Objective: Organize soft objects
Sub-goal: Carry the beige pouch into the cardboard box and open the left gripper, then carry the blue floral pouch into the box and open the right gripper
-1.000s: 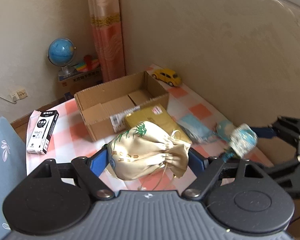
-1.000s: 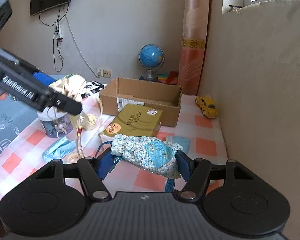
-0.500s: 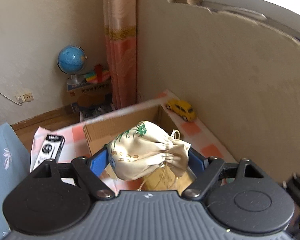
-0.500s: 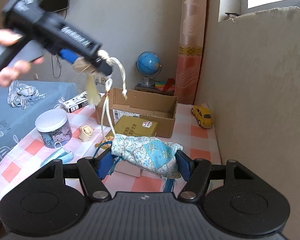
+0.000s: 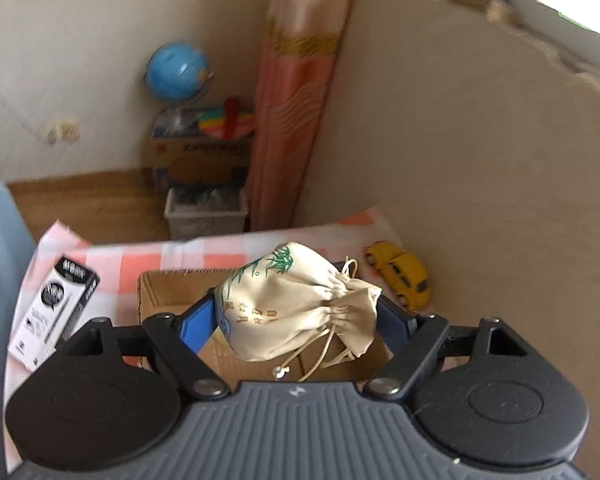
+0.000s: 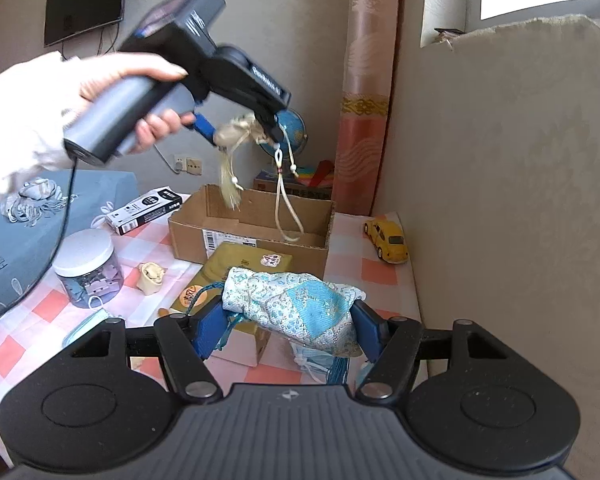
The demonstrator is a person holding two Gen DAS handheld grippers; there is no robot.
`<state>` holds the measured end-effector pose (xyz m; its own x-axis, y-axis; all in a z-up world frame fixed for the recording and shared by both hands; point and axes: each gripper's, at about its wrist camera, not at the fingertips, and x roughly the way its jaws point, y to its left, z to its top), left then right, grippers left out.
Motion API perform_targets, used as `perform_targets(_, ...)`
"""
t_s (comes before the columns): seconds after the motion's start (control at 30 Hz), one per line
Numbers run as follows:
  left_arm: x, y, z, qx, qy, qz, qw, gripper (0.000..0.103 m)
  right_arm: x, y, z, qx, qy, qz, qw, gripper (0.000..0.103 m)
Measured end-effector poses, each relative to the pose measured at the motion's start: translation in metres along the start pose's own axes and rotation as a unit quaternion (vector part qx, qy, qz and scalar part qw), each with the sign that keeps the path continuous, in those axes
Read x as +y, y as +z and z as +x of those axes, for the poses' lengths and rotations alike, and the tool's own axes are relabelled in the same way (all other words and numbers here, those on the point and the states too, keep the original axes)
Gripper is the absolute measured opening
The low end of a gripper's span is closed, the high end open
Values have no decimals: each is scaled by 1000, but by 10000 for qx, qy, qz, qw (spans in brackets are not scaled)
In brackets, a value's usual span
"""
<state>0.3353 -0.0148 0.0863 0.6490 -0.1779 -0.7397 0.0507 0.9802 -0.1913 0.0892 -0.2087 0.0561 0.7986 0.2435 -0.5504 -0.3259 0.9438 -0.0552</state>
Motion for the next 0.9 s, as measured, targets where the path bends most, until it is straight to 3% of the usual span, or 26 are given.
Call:
perform_targets(0.2, 16, -12, 47, 300, 395, -380, 9980, 85, -4, 0, 7, 67, -40, 16, 10000, 71)
perform_targets(0.3, 29, -22, 50, 387, 426, -503, 9971, 86, -5, 0, 8, 72, -26, 36, 10000, 71)
perform_targets(0.37, 33, -26, 44, 328, 403, -445, 9977, 94, -4, 1, 10, 94, -12, 28, 10000, 71)
perform_targets(0.63, 37, -46, 0, -8, 510, 389, 9979, 96, 6, 5, 15, 155, 17, -64, 9999, 71)
perform_targets(0.9, 41, -113, -60, -384, 370, 980, 9938, 96, 10, 15, 25, 192, 52, -57, 9998, 71)
